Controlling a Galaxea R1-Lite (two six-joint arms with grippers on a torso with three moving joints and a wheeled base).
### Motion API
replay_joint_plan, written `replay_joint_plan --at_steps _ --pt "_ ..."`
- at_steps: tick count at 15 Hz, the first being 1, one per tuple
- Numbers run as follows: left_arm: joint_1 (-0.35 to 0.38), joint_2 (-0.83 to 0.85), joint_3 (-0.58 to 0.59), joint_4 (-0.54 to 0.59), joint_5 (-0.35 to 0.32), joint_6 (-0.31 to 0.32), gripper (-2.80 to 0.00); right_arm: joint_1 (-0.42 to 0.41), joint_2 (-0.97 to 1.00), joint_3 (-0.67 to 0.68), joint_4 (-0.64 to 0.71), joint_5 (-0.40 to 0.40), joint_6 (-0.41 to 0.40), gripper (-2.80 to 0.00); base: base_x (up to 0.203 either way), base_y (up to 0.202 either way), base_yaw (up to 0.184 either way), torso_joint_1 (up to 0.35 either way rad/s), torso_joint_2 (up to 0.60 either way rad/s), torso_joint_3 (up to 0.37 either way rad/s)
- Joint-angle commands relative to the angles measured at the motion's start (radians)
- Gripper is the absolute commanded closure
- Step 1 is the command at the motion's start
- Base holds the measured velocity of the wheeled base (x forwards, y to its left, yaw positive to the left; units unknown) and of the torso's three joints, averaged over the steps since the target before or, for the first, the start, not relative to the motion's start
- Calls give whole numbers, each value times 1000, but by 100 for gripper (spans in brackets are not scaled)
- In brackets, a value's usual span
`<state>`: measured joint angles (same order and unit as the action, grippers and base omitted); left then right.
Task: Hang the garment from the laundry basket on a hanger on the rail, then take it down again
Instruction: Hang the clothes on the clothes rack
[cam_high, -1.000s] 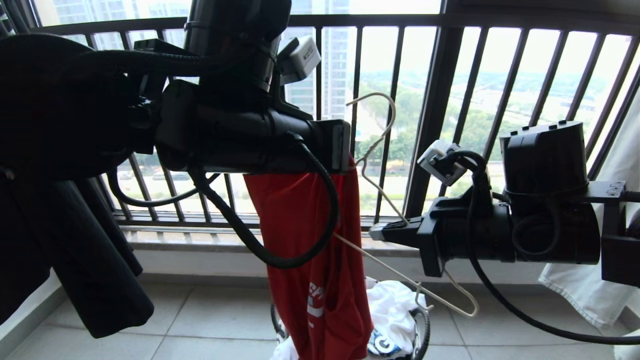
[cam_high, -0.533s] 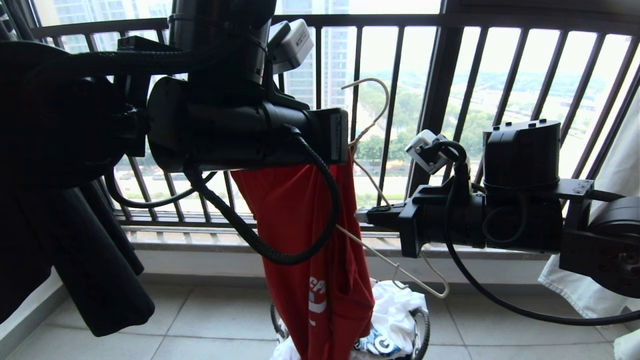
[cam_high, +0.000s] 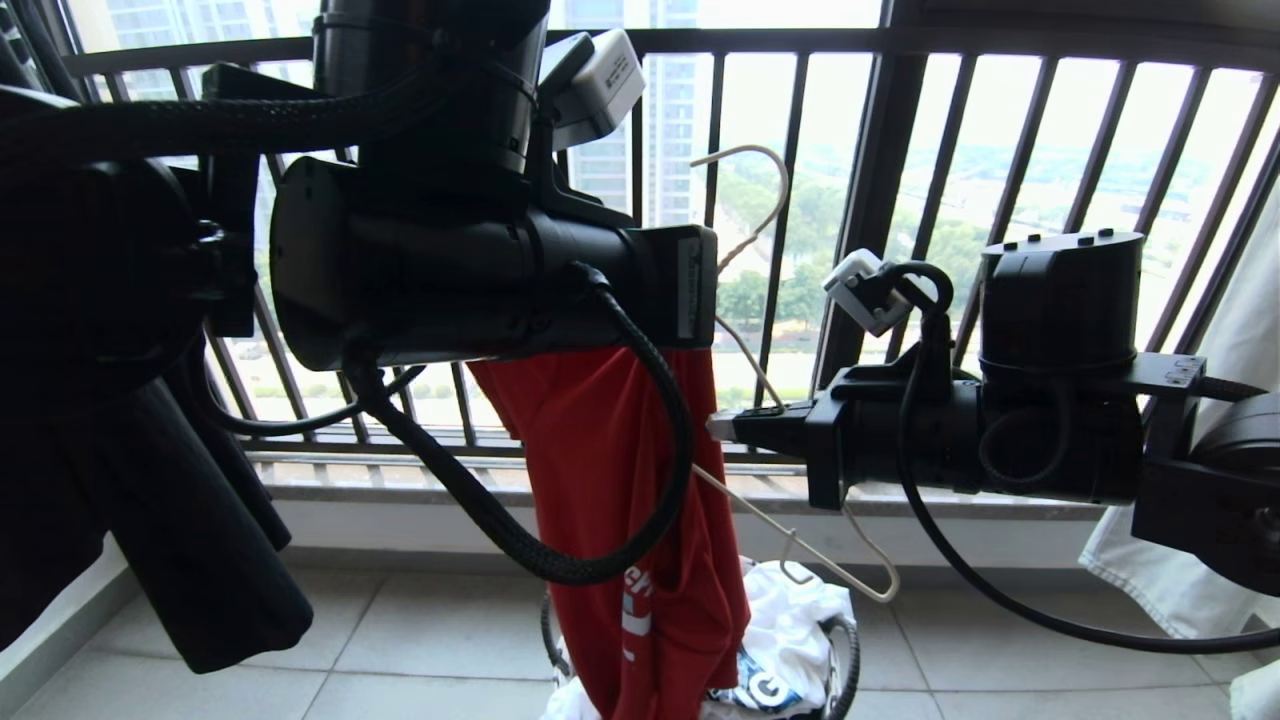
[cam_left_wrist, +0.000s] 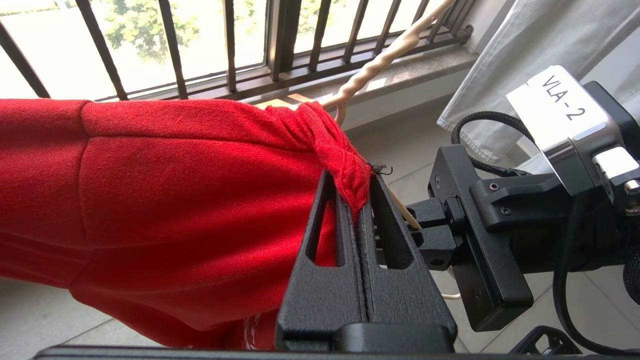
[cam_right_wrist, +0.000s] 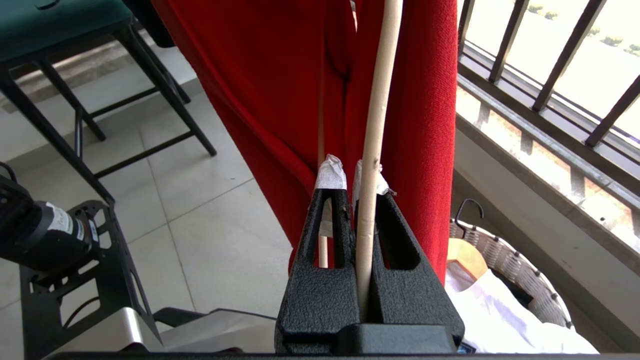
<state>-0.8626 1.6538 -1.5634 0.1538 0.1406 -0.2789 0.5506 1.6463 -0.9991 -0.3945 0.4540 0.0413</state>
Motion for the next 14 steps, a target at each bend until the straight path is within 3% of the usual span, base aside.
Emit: replay_joint_plan --at_steps 1,4,5,11,14 --pt "0 6 0 0 11 -2 0 0 -17 1 -3 5 0 0 0 0 0 0 0 0" --pt "-1 4 0 0 48 -2 0 0 -19 1 -3 5 0 0 0 0 0 0 0 0" --pt "0 4 -3 -1 56 -2 -280 0 -19 1 -3 3 0 0 0 0 0 0 0 0" --pt "-23 -12 6 -27 108 3 -280 -4 -19 -4 -2 1 0 0 0 0 0 0 0 0" --pt "3 -70 3 -25 189 30 -280 -24 -38 -6 3 2 -4 0 0 0 0 0 0 0"
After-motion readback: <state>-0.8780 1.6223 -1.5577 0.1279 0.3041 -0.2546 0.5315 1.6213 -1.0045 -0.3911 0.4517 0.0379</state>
